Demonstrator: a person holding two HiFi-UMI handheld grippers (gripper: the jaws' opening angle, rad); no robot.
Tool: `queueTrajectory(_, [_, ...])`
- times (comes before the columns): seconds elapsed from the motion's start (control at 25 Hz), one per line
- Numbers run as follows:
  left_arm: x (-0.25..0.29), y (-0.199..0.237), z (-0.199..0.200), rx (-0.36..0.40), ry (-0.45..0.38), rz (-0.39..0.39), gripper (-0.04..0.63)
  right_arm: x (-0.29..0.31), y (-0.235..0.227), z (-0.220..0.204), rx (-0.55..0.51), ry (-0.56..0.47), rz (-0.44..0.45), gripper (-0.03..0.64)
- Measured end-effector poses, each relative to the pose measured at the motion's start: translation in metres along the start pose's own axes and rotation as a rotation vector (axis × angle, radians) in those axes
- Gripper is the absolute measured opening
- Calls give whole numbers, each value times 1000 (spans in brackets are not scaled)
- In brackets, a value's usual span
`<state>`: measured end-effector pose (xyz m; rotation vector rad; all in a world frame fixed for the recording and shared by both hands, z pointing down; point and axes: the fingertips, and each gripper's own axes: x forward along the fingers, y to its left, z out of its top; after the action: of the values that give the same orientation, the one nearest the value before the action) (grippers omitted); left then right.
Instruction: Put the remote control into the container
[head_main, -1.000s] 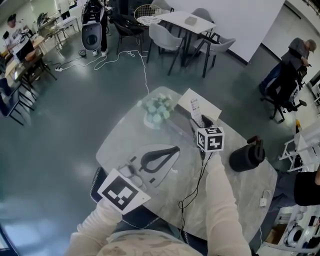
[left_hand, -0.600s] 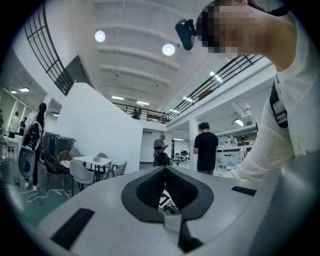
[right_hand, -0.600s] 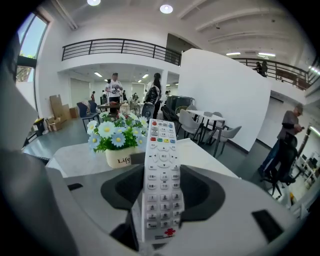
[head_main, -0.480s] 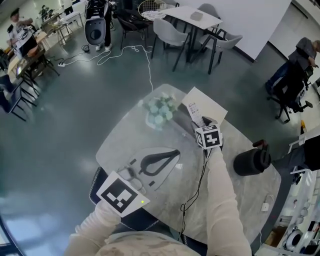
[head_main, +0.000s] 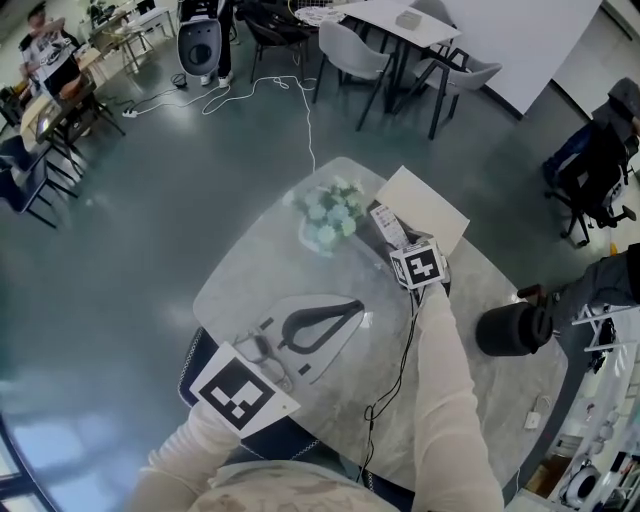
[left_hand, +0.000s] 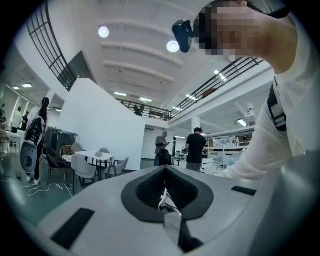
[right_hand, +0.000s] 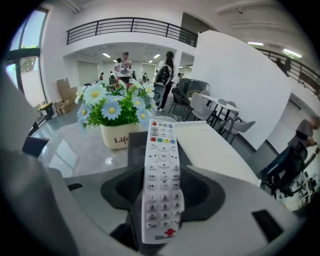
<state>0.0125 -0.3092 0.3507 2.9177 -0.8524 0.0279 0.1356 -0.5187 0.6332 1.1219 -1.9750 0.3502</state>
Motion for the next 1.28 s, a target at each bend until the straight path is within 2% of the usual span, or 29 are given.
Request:
queueTrajectory(0.72, [-6, 23, -21, -28, 31, 28, 14, 38, -1, -27, -93, 226, 19, 224])
queueTrajectory(1.0, [-5, 26, -29, -26, 45, 27, 14, 50, -1, -40, -94, 269, 39, 225])
queueTrajectory(1.28, [-2, 29, -32, -28, 54, 25, 14, 52, -4, -40, -73, 240, 48, 226])
